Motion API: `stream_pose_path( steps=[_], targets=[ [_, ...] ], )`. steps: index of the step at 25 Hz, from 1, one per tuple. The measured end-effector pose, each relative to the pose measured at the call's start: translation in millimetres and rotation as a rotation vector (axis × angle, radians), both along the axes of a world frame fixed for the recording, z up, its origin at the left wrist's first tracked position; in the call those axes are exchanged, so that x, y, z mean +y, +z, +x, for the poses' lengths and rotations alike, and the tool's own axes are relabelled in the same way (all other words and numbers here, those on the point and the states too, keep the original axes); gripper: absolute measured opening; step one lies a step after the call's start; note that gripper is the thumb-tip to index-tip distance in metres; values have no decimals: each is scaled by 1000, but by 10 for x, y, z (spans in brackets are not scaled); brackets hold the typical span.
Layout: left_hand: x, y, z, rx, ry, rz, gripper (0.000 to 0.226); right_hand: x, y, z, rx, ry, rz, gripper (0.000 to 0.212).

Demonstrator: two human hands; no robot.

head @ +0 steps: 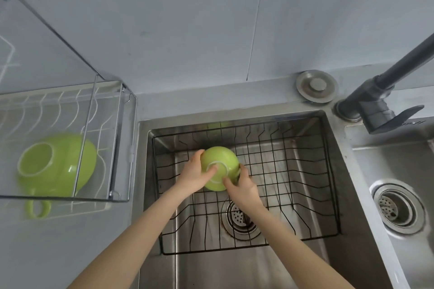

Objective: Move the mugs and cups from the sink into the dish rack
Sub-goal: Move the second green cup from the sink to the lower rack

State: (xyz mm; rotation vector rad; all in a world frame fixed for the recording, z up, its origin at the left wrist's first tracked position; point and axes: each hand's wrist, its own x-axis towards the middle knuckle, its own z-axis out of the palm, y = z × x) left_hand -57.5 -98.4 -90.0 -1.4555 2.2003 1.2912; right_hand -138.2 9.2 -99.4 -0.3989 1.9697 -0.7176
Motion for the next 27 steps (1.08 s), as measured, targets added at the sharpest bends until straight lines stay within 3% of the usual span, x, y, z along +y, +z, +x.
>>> stream_pose_path(
  steps=[9, 18, 22, 27],
  targets=[
    [87, 79, 37, 50, -63, 5, 71, -15, 52, 101, -43, -171, 15, 62],
    [403, 625, 464, 190, -44, 82, 53, 313, 644, 153, 63, -81, -61, 57],
    [588, 880, 787, 226, -96, 116, 61, 528, 958, 329, 105, -59, -117, 55],
    [856, 1083, 1232, 274, -165, -12, 71, 757, 1264, 656, 181, 7, -169, 52]
  ],
)
